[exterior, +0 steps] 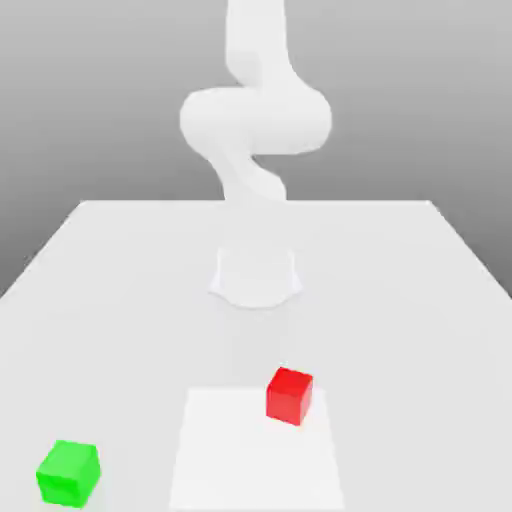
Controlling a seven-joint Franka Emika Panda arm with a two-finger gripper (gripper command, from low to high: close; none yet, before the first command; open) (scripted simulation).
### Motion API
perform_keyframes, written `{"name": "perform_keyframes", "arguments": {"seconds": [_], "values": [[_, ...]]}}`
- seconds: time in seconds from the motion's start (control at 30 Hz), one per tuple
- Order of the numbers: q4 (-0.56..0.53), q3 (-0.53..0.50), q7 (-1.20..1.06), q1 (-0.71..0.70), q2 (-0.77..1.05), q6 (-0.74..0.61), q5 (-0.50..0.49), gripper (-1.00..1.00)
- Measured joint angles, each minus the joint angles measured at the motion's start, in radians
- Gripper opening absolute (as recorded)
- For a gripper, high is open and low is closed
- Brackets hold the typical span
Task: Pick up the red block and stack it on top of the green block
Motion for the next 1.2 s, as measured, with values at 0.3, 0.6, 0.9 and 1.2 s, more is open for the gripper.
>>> {"name": "perform_keyframes", "arguments": {"seconds": [0.3,0.6,0.9,1.2], "values": [[-0.254,0.093,0.204,-0.030,0.292,0.213,0.028,0.00],[-0.509,0.173,0.451,-0.048,0.665,0.479,0.022,0.00],[-0.491,0.051,0.588,0.034,0.926,0.695,-0.145,-1.00],[-0.510,0.103,0.523,0.007,0.804,0.593,-0.054,-1.00]]}}
